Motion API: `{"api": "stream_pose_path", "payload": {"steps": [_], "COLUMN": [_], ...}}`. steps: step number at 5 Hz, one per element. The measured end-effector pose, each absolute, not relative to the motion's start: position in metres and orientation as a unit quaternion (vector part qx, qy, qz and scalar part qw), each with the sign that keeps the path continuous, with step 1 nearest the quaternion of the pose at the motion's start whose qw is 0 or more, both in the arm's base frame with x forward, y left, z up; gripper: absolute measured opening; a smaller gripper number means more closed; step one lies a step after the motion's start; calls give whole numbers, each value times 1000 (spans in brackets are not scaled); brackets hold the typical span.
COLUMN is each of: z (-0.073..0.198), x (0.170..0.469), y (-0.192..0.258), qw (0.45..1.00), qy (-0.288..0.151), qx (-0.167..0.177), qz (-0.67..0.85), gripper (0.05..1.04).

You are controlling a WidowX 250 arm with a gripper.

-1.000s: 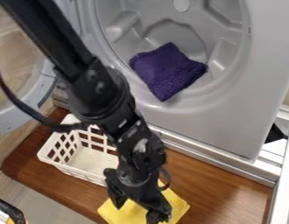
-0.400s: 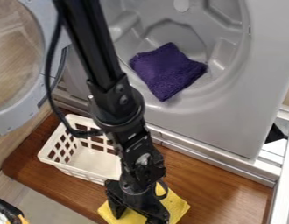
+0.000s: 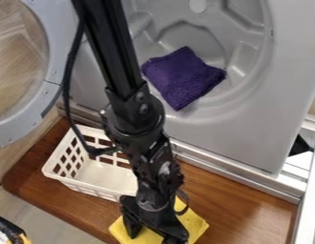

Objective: Moved the yellow object to the right side

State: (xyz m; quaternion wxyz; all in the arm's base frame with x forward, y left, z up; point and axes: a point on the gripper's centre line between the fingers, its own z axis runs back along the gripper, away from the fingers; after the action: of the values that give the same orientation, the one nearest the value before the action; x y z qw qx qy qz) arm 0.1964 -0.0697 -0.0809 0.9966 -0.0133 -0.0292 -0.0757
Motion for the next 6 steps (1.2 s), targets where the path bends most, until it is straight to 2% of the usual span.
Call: {"api": "stream_pose_path", "payload": {"steps": [4,6], "z": [-80,-79], "x": [232,258], "y": [-112,-132], "qw": [985,973], "qy": [-53,-70], "qx": [-37,-31], "qz": [-158,-220], "gripper": [1001,1001]}}
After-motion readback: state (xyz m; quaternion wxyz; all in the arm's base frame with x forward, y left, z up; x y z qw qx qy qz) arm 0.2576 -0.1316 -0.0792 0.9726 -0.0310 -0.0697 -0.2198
